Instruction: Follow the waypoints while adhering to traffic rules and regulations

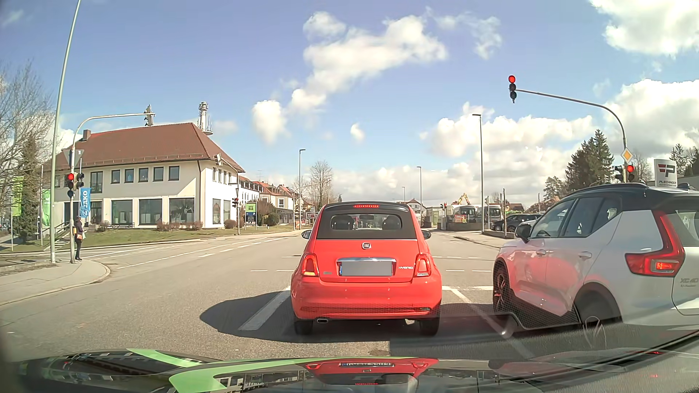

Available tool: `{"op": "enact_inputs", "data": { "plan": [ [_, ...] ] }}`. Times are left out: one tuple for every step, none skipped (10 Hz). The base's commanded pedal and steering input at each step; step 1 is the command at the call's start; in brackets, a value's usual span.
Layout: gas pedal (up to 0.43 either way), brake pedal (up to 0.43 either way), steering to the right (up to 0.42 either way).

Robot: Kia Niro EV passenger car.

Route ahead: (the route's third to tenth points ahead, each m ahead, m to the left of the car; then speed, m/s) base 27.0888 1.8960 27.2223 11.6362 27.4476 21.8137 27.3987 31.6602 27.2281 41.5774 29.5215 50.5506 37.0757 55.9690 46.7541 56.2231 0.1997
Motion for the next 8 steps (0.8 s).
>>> {"op": "enact_inputs", "data": {
  "plan": [
    [0.000, 0.226, 0.000],
    [0.000, 0.226, 0.000],
    [0.000, 0.232, 0.000],
    [0.000, 0.226, 0.000],
    [0.000, 0.226, 0.000],
    [0.000, 0.232, 0.000],
    [0.000, 0.232, 0.000],
    [0.000, 0.238, 0.000]
  ]
}}
